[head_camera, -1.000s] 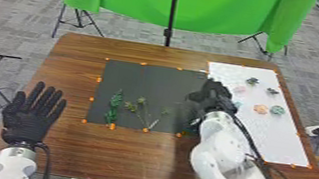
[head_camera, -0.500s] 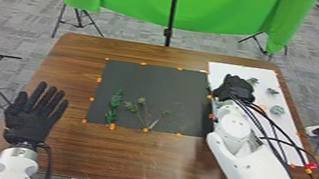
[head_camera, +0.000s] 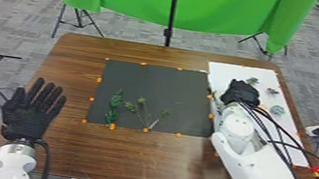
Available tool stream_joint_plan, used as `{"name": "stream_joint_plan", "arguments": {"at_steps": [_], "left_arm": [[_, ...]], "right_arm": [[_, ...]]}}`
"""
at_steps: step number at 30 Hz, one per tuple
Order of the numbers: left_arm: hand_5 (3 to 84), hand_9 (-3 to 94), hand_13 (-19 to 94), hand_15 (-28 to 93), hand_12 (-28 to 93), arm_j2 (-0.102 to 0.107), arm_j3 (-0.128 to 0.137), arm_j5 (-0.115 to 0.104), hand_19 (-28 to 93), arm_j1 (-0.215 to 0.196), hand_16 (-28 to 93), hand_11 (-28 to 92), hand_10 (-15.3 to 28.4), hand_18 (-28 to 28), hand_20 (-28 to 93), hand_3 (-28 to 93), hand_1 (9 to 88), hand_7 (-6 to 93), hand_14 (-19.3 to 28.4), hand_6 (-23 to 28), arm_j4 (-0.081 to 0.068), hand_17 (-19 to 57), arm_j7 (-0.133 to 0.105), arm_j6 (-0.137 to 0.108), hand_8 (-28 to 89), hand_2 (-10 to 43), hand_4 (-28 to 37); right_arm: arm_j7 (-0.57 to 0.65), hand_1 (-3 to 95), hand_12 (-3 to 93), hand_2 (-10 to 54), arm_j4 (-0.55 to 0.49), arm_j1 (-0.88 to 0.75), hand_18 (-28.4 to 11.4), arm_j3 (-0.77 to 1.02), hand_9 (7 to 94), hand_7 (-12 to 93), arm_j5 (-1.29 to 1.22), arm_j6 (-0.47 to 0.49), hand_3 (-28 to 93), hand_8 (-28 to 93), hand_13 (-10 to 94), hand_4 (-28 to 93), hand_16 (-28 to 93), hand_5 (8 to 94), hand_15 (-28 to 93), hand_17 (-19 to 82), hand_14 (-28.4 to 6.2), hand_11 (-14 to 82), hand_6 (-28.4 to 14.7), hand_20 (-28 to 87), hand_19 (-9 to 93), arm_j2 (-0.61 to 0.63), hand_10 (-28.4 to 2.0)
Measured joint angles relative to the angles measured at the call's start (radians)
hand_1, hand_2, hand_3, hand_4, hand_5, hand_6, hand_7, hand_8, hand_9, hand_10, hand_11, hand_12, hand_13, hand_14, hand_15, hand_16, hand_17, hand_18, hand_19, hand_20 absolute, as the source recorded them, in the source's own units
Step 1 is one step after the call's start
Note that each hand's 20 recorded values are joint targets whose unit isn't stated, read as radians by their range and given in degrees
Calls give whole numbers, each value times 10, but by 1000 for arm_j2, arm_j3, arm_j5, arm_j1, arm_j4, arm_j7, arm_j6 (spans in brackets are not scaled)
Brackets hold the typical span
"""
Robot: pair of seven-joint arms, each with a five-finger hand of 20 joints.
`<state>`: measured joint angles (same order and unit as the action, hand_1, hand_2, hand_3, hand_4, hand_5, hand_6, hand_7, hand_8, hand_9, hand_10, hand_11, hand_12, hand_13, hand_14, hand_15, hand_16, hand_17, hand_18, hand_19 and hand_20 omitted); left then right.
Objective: Arrange flowers
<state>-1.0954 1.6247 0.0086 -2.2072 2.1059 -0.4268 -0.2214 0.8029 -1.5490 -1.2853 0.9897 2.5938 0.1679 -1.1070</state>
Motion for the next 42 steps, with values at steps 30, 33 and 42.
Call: {"name": "stream_joint_plan", "arguments": {"at_steps": [30, 33, 42], "left_arm": [[419, 402, 307, 342, 101, -16, -2, -9, 350, -42, -65, 204, 157, 144, 130, 807, 274, 102, 165, 88, 11, -60, 7, -8, -101, 130, -283], [419, 402, 306, 343, 101, -16, -3, -9, 350, -42, -65, 205, 157, 143, 130, 807, 273, 103, 165, 88, 11, -60, 8, -10, -101, 130, -283], [419, 402, 306, 343, 101, -14, -6, -8, 350, -33, -65, 205, 158, 143, 130, 807, 273, 103, 165, 88, 9, -60, 17, -11, -101, 130, -283]], "right_arm": [[91, 478, 422, -95, -301, -70, -284, 63, 911, 329, -309, -16, 841, 239, 847, -109, 364, 825, 714, 502, -108, 373, -32, 608, 932, -10, -111], [92, 480, 422, -95, -319, -86, -284, 72, 909, 333, -280, -36, 837, 238, 846, -112, 365, 822, 713, 501, -107, 374, -32, 608, 932, -47, -110], [101, 474, 418, -95, -349, -176, -284, 49, 891, 377, -252, -40, 827, 212, 840, -97, 366, 798, 727, 505, -100, 413, -28, 616, 932, -154, -106]]}}
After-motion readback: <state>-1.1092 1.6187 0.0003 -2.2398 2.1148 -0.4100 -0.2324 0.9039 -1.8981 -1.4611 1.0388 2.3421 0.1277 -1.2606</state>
